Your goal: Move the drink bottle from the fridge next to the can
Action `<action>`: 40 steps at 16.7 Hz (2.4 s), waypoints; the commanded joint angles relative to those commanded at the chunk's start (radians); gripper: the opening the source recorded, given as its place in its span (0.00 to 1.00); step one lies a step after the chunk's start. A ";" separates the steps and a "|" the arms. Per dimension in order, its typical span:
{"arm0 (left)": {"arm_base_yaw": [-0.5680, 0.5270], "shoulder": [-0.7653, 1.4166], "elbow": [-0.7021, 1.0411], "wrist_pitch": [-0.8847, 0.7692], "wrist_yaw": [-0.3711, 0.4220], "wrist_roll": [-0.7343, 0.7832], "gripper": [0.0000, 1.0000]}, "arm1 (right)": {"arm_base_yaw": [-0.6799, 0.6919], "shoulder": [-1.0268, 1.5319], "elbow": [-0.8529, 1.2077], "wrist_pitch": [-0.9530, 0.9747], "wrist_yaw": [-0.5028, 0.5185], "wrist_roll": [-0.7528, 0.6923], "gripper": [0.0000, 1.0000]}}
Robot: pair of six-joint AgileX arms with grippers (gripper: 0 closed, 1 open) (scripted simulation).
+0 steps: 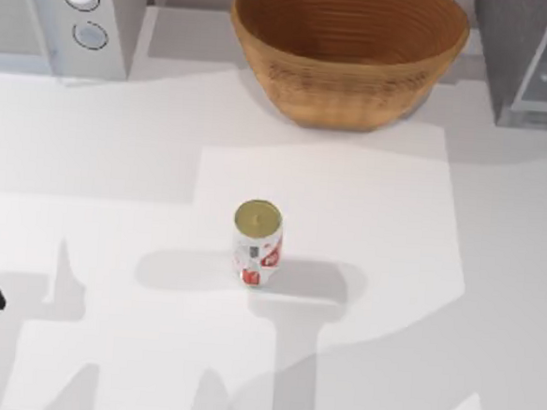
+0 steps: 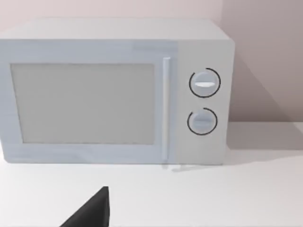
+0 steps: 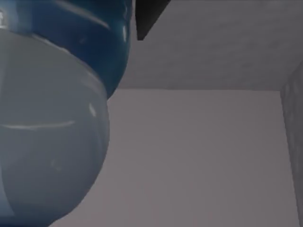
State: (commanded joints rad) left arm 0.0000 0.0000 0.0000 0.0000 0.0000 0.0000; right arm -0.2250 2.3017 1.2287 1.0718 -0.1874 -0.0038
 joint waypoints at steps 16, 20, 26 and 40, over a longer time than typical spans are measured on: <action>0.000 0.000 0.000 0.000 0.000 0.000 1.00 | -0.003 -0.128 0.023 -0.152 -0.002 0.003 0.00; 0.000 0.000 0.000 0.000 0.000 0.000 1.00 | -0.003 -0.128 0.022 -0.154 -0.002 0.004 0.00; 0.000 0.000 0.000 0.000 0.000 0.000 1.00 | -0.031 -0.243 -0.151 -0.085 -0.030 0.004 0.00; 0.000 0.000 0.000 0.000 0.000 0.000 1.00 | -0.087 -0.511 -0.596 0.078 -0.096 0.008 0.00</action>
State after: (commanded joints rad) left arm 0.0000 0.0000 0.0000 0.0000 0.0000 0.0000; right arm -0.3118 1.7910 0.6330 1.1495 -0.2836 0.0042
